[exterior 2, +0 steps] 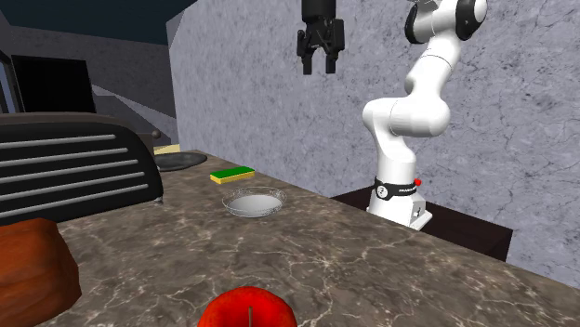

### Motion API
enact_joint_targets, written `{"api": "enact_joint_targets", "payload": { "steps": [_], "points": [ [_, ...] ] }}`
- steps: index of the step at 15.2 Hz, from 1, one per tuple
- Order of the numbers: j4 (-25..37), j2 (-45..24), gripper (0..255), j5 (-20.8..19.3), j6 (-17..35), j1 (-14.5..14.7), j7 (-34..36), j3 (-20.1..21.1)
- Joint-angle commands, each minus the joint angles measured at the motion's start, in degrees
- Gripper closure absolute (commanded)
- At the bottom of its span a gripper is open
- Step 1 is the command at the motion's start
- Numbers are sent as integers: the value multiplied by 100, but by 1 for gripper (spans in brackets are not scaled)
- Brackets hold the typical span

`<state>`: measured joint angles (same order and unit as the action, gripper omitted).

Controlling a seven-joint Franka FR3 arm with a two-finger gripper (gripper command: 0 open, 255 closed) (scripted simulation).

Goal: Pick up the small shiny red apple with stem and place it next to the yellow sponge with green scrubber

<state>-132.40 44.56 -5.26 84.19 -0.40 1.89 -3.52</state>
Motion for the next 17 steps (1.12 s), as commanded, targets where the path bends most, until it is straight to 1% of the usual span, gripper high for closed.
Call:
{"api": "enact_joint_targets", "payload": {
  "steps": [1, 9, 17],
  "points": [
    [0, 0, 0, 0, 0, 0, 0, 0],
    [-304, -892, 0, 162, 1632, 409, -162, 215],
    [-182, -2063, 0, 246, 3121, 768, -332, 478]
  ]
}}
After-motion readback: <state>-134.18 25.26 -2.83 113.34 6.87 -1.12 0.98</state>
